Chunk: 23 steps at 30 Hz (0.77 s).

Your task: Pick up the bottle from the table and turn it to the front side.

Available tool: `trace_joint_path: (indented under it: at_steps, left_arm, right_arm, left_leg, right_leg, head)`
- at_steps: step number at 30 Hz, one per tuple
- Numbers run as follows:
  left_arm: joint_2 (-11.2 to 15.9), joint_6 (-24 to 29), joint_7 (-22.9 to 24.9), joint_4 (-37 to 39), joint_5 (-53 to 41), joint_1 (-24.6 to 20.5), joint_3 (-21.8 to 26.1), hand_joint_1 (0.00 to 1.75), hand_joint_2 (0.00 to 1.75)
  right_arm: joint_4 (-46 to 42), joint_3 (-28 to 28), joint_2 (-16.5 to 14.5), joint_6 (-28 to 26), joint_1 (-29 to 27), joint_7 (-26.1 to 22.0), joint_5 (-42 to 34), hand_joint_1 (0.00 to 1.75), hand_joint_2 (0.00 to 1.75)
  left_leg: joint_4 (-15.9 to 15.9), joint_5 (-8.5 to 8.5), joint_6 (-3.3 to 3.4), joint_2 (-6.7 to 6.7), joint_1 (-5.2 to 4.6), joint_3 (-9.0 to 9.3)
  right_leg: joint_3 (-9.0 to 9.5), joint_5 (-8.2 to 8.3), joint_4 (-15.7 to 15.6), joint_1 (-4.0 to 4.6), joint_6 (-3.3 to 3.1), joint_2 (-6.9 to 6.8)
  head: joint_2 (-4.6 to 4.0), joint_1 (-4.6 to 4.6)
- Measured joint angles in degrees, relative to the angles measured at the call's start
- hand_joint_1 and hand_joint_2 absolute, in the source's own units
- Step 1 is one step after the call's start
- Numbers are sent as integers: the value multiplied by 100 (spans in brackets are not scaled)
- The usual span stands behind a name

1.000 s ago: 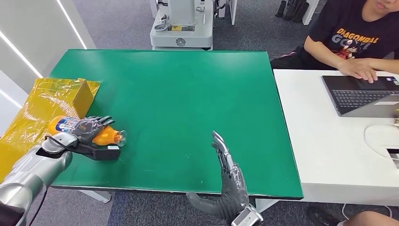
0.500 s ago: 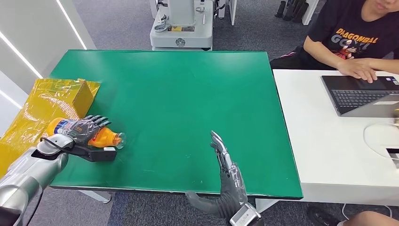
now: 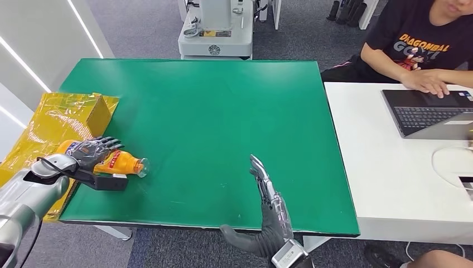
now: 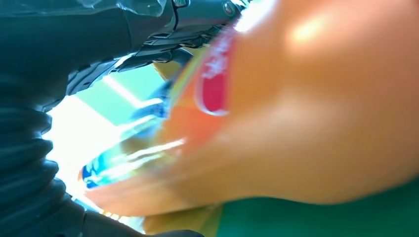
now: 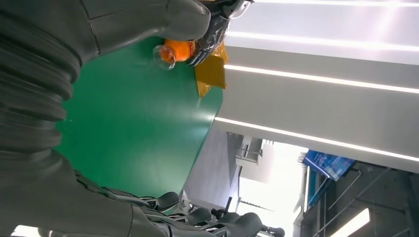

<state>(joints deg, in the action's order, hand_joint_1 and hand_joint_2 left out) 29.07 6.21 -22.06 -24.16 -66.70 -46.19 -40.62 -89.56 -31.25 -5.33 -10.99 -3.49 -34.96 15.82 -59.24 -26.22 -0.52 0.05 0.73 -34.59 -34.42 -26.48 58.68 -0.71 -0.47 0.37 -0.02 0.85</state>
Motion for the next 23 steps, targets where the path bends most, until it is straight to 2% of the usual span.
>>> trace_joint_path:
  at_steps: [6,9,11,18,21,23]
  left_arm:
    - [226,-82,-82,-334,122,-14,80,0,175]
    - [458,-228,-78,-750,279,55,147,0,175]
    - [752,-411,-56,-1208,473,218,229,0,175]
    - [2055,-1412,198,-3120,1004,1130,604,0,175]
    - [2435,-1715,335,-3791,1335,1471,767,0,175]
    - [2573,-1791,413,-4138,1554,1697,890,0,175]
  right_arm:
    - [-1,101,-40,20,-51,-2,68,0,175]
    - [-1,153,-58,58,-86,-13,115,0,175]
    - [-2,197,-63,75,-120,-36,135,0,175]
    - [-3,280,-64,33,-235,-101,127,0,175]
    - [-3,307,-64,10,-256,-103,106,0,175]
    - [-3,316,-64,11,-268,-101,103,0,175]
  left_leg:
    - [0,0,0,0,0,-6]
    - [0,-1,-2,4,0,-8]
    - [1,-6,-9,15,1,-7]
    - [2,-14,-20,22,9,-8]
    - [2,-15,-21,17,9,-9]
    - [2,-16,-22,17,9,-9]
  right_leg:
    - [-4,0,-1,0,0,0]
    - [-5,0,1,0,0,5]
    - [-7,0,2,0,-1,18]
    - [-16,-15,2,4,-20,28]
    - [-15,-17,1,4,-21,24]
    - [-15,-17,1,4,-21,24]
  head:
    - [-1,-1]
    - [-1,-2]
    - [-1,-2]
    - [-1,-1]
    - [-1,-1]
    - [0,0]
